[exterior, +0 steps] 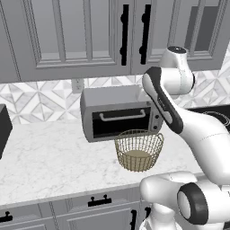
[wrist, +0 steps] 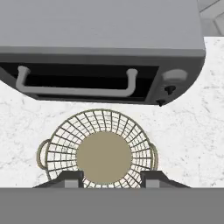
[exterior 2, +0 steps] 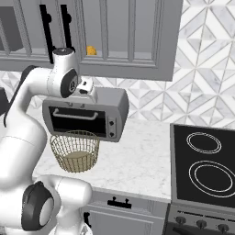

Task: Open the cabinet, pick up the bread from the cabinet and place it in the basket. Then move the basket to the dining counter.

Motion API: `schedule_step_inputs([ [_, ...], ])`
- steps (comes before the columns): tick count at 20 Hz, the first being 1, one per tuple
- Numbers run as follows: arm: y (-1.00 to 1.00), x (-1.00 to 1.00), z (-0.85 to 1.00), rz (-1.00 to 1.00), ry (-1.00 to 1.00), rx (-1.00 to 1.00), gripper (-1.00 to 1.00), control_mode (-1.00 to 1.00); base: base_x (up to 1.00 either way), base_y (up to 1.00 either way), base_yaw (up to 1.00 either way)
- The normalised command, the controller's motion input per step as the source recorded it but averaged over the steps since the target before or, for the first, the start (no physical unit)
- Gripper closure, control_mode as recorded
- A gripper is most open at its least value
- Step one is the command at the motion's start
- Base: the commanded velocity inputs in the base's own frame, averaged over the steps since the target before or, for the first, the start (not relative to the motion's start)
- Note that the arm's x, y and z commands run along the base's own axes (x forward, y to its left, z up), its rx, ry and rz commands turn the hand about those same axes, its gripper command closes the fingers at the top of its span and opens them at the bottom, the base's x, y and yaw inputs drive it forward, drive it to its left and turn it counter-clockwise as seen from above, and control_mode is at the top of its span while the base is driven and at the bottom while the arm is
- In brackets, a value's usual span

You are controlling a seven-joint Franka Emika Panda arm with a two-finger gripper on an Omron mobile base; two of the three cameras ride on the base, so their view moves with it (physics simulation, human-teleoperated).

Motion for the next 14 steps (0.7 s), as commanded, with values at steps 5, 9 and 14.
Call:
schedule_step_inputs([
  [5, 0.08, -0.60, 0.03, 0.01, -0.27, 0.00, -1.00, -1.00, 0.00, 0.00, 0.00],
  [9, 0.02, -0.23, 0.88, -0.02, -0.31, 0.00, -1.00, -1.00, 0.00, 0.00, 0.00],
  [14, 0.06, 0.00, 0.91, -0.01, -0.18, -0.05, -1.00, -1.00, 0.00, 0.00, 0.00],
])
